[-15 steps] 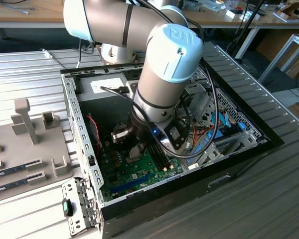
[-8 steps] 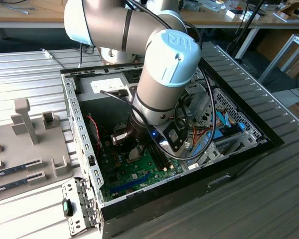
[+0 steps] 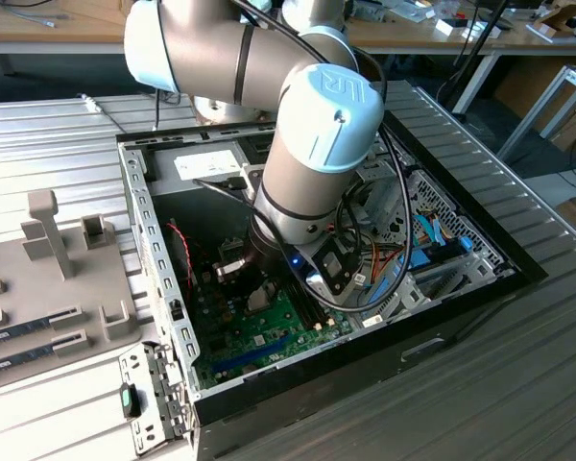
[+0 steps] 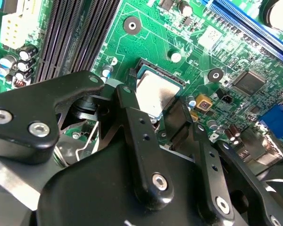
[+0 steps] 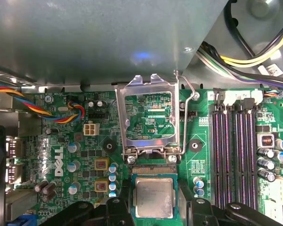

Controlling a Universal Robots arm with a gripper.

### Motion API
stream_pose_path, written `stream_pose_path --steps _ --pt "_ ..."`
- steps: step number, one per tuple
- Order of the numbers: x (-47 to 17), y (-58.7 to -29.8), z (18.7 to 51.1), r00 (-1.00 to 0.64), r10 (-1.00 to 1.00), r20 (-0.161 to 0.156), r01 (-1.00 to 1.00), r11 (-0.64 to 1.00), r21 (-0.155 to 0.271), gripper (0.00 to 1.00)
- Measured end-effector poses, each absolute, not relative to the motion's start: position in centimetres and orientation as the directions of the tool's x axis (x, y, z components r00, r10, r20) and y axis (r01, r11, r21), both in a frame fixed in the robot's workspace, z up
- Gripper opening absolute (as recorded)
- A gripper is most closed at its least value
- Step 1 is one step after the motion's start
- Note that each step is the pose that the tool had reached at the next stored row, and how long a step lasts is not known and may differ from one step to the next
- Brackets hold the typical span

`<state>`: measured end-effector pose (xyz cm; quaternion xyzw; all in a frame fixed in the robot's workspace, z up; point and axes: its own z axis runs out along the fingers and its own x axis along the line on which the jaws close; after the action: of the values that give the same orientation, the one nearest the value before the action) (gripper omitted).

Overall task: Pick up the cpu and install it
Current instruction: 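Place the cpu into insertion slot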

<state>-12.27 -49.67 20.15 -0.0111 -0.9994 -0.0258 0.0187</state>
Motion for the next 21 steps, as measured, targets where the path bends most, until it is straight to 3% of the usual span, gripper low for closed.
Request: stream_pose_path --steps 5,6,17,20,21 --pt "-12.26 -49.67 20.13 -0.999 0.021 0.038 0.023 0.998 0.051 0.47" --pt "-12.26 -49.67 20.13 -0.999 0.021 0.038 0.023 0.998 0.051 0.55" --pt "-12.28 -49.63 20.51 -0.999 0.021 0.037 0.023 0.998 0.052 0.55" --pt "-12.28 -49.55 20.51 -0.999 0.021 0.037 0.023 0.998 0.051 0.47" --pt "-12.28 -49.55 20.51 -0.999 0.021 0.037 0.023 0.998 0.051 0.4"
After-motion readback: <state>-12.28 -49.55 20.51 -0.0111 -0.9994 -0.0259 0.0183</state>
